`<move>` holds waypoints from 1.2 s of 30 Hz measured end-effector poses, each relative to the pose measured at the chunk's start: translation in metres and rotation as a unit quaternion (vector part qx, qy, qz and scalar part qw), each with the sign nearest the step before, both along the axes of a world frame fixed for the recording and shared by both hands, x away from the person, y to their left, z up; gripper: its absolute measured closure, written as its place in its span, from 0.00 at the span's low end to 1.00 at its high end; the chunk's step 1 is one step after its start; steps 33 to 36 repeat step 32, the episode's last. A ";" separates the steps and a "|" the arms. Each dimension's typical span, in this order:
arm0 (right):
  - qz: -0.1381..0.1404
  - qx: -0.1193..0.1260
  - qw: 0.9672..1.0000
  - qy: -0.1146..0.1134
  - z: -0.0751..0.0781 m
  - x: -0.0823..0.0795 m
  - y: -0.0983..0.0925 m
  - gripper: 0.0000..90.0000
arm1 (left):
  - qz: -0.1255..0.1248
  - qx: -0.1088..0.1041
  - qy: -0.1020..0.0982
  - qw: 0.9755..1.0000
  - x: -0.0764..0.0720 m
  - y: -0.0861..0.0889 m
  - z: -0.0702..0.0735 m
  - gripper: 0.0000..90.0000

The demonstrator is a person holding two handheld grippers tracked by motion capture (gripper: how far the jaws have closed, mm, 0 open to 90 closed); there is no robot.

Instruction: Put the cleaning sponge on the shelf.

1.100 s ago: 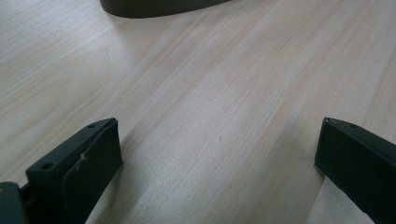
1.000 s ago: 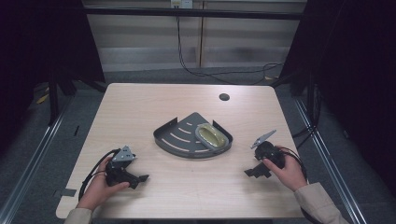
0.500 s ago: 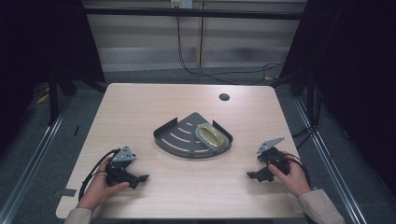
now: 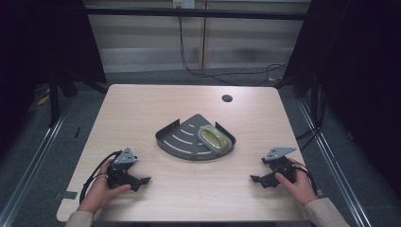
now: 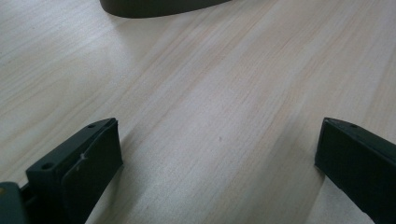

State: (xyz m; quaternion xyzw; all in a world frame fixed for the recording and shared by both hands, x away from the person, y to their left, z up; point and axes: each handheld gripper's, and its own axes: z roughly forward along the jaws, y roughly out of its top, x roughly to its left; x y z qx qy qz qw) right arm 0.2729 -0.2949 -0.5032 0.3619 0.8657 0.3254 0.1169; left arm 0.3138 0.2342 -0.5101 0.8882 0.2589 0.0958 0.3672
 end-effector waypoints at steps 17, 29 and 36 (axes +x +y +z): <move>-0.006 0.030 0.999 -0.038 -0.008 -0.007 -0.006 0.12 | 0.000 0.000 0.000 1.000 0.000 0.000 0.000 0.00; -0.005 0.033 0.999 -0.036 -0.008 -0.007 -0.006 0.12 | 0.000 0.000 0.002 1.000 0.000 0.000 0.000 0.00; -0.008 0.031 0.999 -0.037 -0.008 -0.006 -0.005 0.12 | -0.001 0.001 0.000 1.000 0.000 0.000 0.000 0.00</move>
